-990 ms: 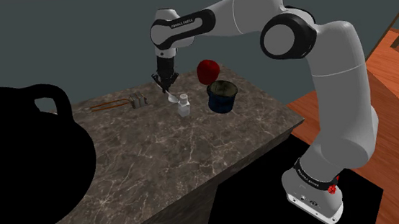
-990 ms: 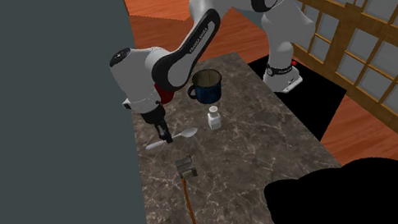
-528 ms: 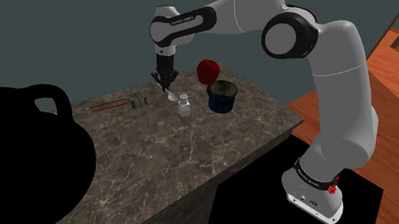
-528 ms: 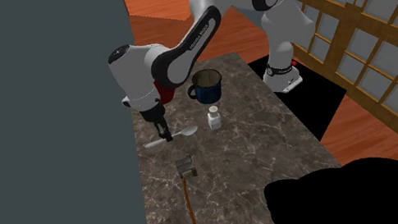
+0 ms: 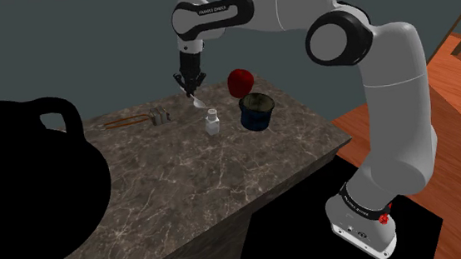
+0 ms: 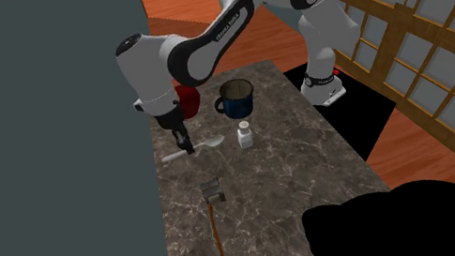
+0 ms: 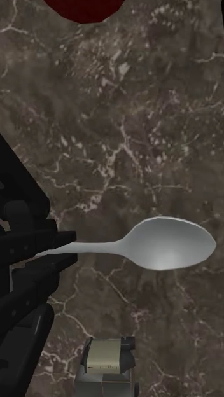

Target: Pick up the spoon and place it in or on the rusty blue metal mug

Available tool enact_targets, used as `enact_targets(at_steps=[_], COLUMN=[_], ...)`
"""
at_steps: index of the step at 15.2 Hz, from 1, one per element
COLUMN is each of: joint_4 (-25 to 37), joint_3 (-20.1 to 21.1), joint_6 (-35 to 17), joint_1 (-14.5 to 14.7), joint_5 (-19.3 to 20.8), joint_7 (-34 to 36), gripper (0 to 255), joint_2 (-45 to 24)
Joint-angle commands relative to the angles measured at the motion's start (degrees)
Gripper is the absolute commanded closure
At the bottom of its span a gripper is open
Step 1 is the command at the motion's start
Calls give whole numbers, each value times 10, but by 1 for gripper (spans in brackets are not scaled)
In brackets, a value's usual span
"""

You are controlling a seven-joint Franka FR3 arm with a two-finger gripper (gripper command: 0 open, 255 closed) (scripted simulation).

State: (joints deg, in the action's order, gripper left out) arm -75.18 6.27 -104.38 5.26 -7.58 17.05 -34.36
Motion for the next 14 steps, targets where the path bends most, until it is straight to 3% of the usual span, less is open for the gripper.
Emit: enact_targets(at_steps=[1,14], joint_4=[12,107], joint_3=[0,1], joint_6=[14,111], joint_1=[0,1], joint_5=[0,2], joint_7=[2,17], gripper=[255,255], joint_2=[2,5])
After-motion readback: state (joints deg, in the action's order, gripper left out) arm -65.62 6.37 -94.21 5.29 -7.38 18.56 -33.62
